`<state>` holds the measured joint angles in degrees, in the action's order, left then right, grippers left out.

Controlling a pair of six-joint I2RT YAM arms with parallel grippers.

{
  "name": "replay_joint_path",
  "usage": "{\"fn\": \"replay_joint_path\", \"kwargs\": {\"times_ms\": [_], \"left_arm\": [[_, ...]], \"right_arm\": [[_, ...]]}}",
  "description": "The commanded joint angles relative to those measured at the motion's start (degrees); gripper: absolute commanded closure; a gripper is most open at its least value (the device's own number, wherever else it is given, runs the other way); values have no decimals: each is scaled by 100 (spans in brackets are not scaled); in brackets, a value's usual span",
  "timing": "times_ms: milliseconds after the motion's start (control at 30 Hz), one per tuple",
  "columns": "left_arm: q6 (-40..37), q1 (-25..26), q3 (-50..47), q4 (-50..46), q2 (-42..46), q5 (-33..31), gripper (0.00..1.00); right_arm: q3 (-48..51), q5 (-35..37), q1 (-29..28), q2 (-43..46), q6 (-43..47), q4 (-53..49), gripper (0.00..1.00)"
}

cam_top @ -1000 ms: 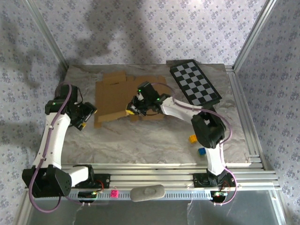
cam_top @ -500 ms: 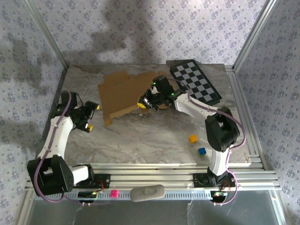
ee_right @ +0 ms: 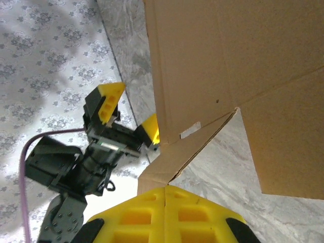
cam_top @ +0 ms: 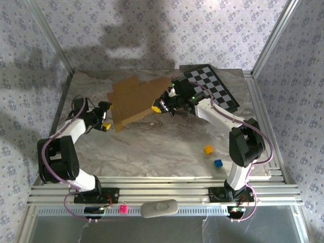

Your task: Fold the paper box

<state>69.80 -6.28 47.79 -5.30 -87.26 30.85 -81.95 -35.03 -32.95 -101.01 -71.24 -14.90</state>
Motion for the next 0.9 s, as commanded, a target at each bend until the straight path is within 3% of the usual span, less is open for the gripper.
{"fn": "replay_joint_path", "kwargs": {"times_ms": [0,100,200,233,333,367,400,467,533,600,700,867], "left_arm": [[302,158,65,990,-419,283,11],[732,304,-53,1854,-792,385,20],[989,417,5,2256,-1044,333,38],[1062,434,17,2332,-1056,249,49],[1117,452,140,1945,-788,-106,95],[1064,445,265,1551,-626,-248,100],[989,453,419,1130,-469,-383,100],[778,491,951,-123,-60,-865,100],[640,545,1598,-1417,287,-1370,100],[609,610,2427,-2837,494,-1920,100],[811,793,3664,-4363,599,-2600,100],[1426,1491,6243,-7038,155,-3872,100]], "right_arm": [[-177,-169,82,333,-199,-107,100],[-131,-197,128,421,-265,-101,100],[-68,-213,168,504,-300,-119,100],[-53,-210,186,536,-282,-167,100],[-11,-199,290,632,-134,-389,100],[-79,-165,352,654,52,-612,100],[-188,-141,409,654,244,-920,97],[-554,-66,545,675,946,-1650,73],[-857,158,638,818,1562,-2237,55],[-988,505,738,1121,2042,-2548,44],[-959,791,956,1591,2509,-2509,39],[-1092,944,1266,1988,3169,-2459,39]]}}
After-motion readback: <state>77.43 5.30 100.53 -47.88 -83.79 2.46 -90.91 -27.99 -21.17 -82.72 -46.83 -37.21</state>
